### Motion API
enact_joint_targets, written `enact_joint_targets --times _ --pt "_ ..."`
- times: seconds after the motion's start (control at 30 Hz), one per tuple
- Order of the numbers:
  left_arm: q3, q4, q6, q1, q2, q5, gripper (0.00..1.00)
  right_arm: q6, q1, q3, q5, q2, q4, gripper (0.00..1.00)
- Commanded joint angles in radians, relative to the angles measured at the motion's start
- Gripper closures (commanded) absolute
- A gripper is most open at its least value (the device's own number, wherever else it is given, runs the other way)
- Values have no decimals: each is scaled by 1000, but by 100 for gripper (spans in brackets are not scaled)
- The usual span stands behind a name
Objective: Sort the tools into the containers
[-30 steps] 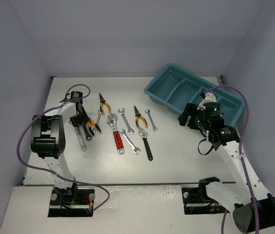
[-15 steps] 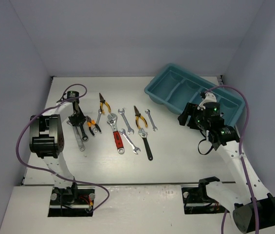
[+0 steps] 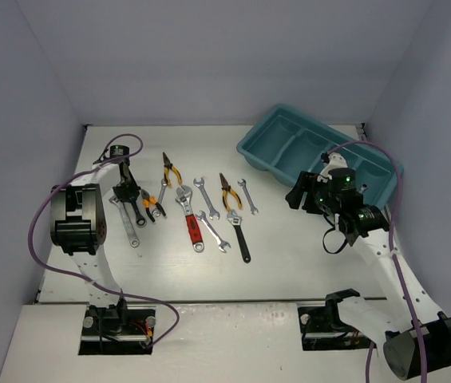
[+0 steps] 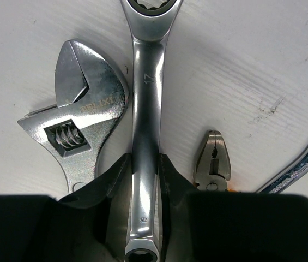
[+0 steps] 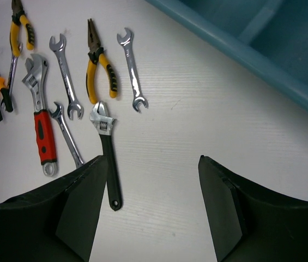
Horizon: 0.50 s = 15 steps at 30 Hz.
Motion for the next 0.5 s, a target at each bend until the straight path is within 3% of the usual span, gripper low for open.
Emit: enact_joint_targets --times 0.0,0.47 --pt "-46 -29 8 -1 -55 29 100 -9 85 64 -51 65 51 36" --pt "-78 -75 3 -4 -182 41 100 65 266 187 -120 284 210 37"
